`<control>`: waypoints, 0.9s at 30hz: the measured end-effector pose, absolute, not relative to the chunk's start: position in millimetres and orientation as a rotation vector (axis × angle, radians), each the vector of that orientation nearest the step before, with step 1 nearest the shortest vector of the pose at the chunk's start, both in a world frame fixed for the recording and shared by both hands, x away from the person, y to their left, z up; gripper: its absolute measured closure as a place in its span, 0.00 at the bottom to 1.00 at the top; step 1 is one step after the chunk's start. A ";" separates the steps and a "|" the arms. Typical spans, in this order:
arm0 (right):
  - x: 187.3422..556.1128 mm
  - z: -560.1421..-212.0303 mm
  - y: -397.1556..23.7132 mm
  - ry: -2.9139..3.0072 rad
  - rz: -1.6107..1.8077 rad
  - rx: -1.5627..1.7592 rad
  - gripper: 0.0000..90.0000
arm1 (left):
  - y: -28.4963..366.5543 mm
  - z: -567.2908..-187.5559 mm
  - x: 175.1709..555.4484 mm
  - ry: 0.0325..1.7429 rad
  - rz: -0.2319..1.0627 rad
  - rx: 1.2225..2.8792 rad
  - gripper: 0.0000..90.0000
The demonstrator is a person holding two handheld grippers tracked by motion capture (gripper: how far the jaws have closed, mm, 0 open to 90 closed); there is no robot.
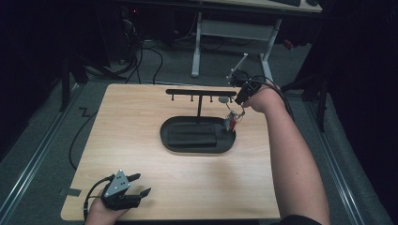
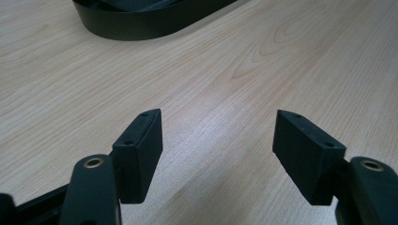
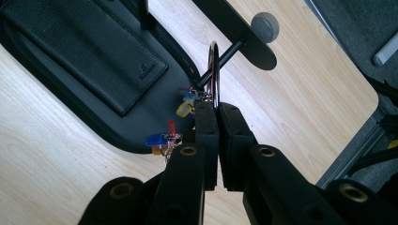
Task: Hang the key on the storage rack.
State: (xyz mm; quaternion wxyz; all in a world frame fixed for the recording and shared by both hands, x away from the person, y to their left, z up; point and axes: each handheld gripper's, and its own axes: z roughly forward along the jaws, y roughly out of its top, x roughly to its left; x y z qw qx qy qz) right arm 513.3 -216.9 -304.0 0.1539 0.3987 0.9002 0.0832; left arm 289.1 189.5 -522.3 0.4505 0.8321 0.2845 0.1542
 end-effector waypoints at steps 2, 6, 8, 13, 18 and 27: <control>515.7 -306.0 -218.1 2.588 0.234 1.117 0.98 | 189.8 -522.3 288.9 0.706 0.386 2.053 0.38; 518.3 -308.9 -219.5 2.571 0.235 1.138 0.97 | 190.3 -522.5 288.9 0.707 0.381 2.054 0.38; 519.8 -309.9 -218.8 2.571 0.242 1.138 0.97 | 189.8 -522.7 288.8 0.704 0.381 2.058 0.38; 521.9 -312.1 -216.8 2.568 0.225 1.120 0.92 | 189.3 -522.7 288.7 0.701 0.381 2.062 0.38; 519.5 -309.1 -216.9 2.531 0.238 1.134 0.83 | 190.4 -522.1 288.7 0.702 0.383 2.056 0.38; 503.3 -311.2 -214.1 2.489 0.279 1.114 0.51 | 186.7 -521.7 287.7 0.689 0.387 2.071 0.38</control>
